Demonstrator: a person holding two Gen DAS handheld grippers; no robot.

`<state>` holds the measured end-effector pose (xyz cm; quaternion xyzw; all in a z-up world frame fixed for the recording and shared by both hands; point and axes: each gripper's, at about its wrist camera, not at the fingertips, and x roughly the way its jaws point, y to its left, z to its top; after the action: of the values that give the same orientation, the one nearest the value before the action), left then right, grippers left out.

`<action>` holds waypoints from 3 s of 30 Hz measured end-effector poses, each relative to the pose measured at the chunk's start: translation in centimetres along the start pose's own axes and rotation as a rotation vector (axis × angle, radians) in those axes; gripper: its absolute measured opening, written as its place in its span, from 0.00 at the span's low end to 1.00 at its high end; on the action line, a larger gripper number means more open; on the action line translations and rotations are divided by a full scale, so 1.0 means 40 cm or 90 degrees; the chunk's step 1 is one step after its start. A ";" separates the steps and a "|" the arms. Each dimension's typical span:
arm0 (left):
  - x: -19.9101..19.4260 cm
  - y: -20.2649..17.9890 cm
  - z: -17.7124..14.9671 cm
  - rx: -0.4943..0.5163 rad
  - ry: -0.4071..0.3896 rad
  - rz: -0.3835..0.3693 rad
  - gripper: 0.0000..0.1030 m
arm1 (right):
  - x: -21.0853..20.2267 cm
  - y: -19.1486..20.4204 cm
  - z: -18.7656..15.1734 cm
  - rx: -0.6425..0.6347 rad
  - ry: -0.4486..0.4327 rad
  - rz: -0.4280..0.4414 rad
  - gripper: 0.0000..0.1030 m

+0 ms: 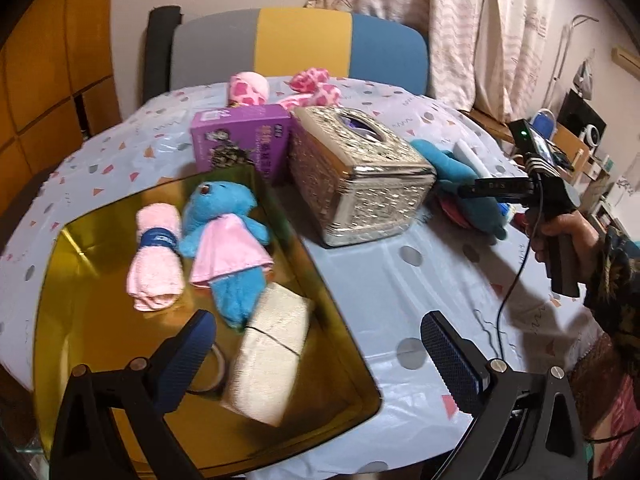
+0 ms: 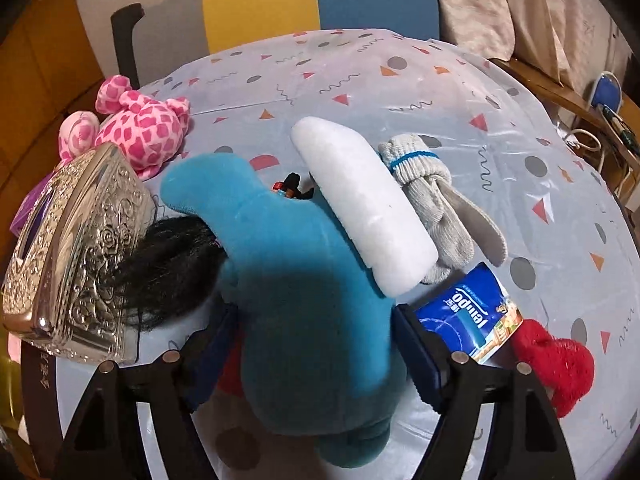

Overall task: Organize soft objects
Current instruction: 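Grasp the blue plush dolphin under the white sponge with the right tool, then grasp the black beaded hair tie with the left tool while the right tool holds the dolphin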

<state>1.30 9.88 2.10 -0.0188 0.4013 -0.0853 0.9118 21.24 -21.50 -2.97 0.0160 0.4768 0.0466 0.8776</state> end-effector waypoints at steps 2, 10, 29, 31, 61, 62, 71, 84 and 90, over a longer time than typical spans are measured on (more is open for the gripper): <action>0.002 -0.011 0.002 0.005 0.005 -0.014 1.00 | -0.007 0.004 -0.006 -0.016 0.000 -0.005 0.64; -0.029 -0.056 0.030 0.056 -0.021 -0.032 1.00 | -0.088 0.010 -0.055 -0.030 0.034 -0.005 0.60; -0.011 -0.200 0.106 0.186 -0.051 -0.077 0.99 | -0.216 -0.101 -0.200 -0.105 0.175 -0.039 0.64; -0.001 -0.224 0.123 0.205 -0.052 -0.081 0.99 | -0.206 -0.126 -0.208 -0.091 0.187 -0.025 0.65; 0.507 -0.572 0.346 0.558 0.187 0.013 0.75 | -0.210 -0.205 -0.206 0.032 0.143 0.086 0.66; 0.524 -0.575 0.344 0.561 0.199 0.017 0.75 | -0.210 -0.205 -0.205 0.033 0.142 0.087 0.66; 0.638 -0.581 0.332 0.516 0.290 0.026 0.33 | -0.211 -0.206 -0.208 0.038 0.145 0.090 0.66; 0.469 -0.493 0.242 0.300 0.224 -0.079 0.26 | -0.233 -0.298 -0.224 0.186 0.106 0.163 0.69; 0.367 -0.440 0.169 0.230 0.202 -0.111 0.26 | -0.209 -0.293 -0.180 0.188 0.089 0.122 0.69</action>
<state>13.55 -10.19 -2.19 0.1235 0.5144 -0.2356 0.8153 11.47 -34.10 -0.77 0.1864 0.5348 0.0603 0.8220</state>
